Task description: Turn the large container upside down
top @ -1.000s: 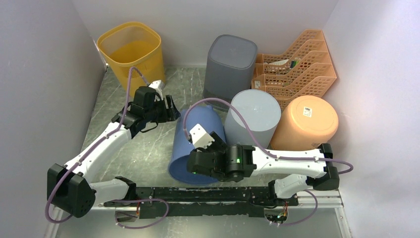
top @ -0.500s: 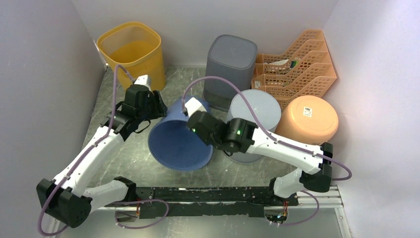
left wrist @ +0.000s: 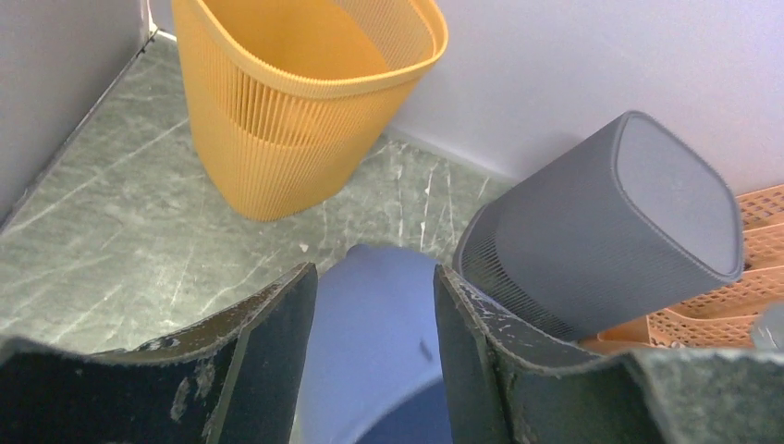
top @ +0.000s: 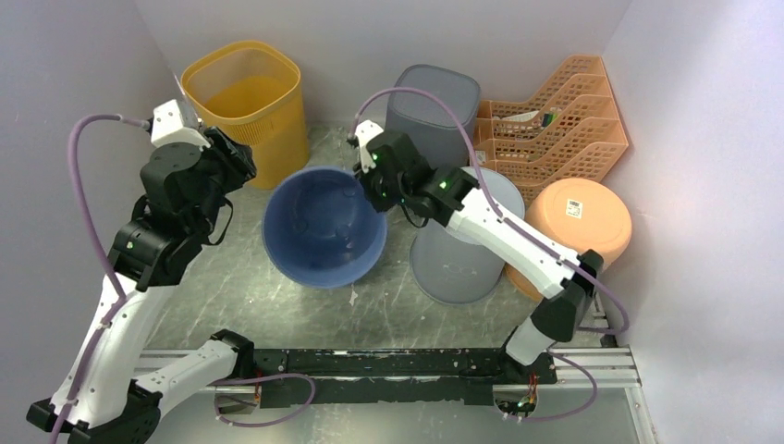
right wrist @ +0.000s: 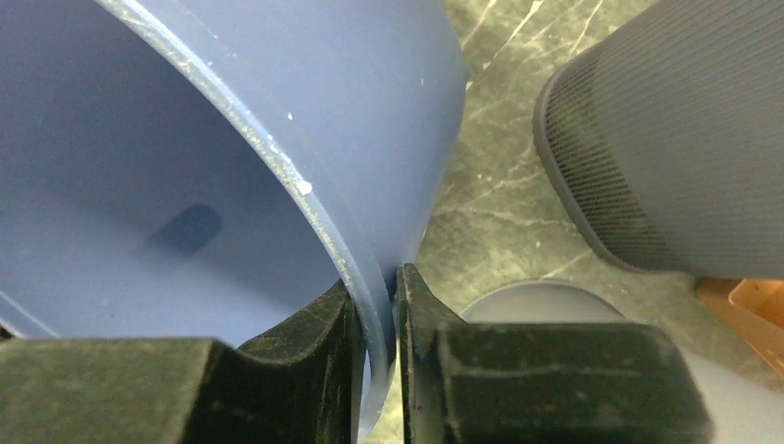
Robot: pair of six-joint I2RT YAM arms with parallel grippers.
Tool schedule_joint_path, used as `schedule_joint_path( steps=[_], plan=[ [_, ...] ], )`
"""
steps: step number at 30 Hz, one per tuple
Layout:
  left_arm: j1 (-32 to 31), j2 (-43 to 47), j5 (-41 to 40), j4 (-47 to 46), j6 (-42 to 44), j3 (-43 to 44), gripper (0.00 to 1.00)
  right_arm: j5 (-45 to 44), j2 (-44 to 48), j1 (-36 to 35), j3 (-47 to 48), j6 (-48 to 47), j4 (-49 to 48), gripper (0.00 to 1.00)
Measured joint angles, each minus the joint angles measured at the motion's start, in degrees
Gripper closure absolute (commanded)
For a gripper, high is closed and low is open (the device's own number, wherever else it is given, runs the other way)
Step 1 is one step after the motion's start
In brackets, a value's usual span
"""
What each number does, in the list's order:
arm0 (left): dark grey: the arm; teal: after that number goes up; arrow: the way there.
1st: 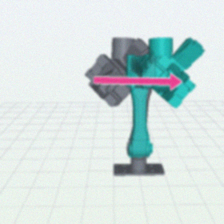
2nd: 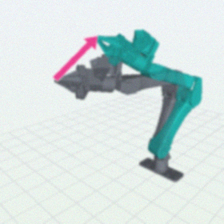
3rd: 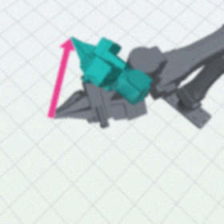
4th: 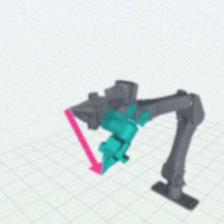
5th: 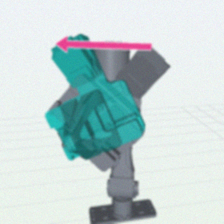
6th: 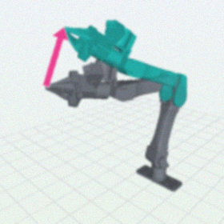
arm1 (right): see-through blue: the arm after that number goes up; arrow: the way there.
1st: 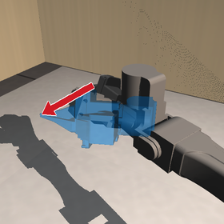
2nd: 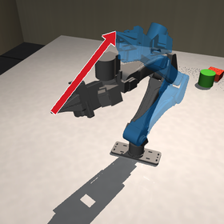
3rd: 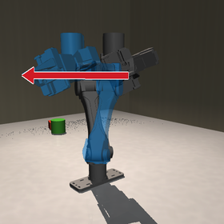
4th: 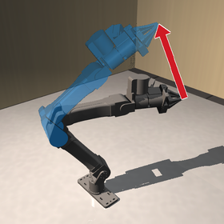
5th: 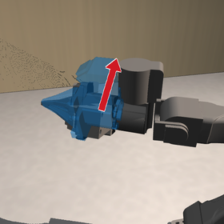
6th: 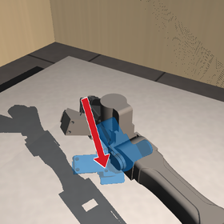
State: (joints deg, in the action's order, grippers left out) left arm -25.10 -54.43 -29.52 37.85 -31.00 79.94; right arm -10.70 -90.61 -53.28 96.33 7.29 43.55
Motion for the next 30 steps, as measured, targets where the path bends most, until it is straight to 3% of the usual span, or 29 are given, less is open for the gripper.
schedule_joint_path(
  steps=[12, 16, 20, 30],
  plan=[
    [0.0, -3.0, 4.3, 0.6, 1.7, 1.7, 0.34, 9.4, -17.4, 9.8, 23.8, 1.0, 4.2, 1.0],
    [0.0, -2.9, 5.2, 1.0, 1.7, 1.3, 0.32, 10.9, -18.9, 11.8, 24.9, 1.2, 3.8, 0.78],
    [0.0, -2.4, 5.7, 1.1, 1.6, -1.0, 0.31, 11.8, -18.9, 13.5, 23.9, 1.6, 3.6, 0.63],
    [0.0, -3.0, 5.8, 1.6, 1.4, -2.3, 0.3, 9.7, -18.9, 13.6, 23.3, 0.7, 4.0, 0.55]
  ],
)
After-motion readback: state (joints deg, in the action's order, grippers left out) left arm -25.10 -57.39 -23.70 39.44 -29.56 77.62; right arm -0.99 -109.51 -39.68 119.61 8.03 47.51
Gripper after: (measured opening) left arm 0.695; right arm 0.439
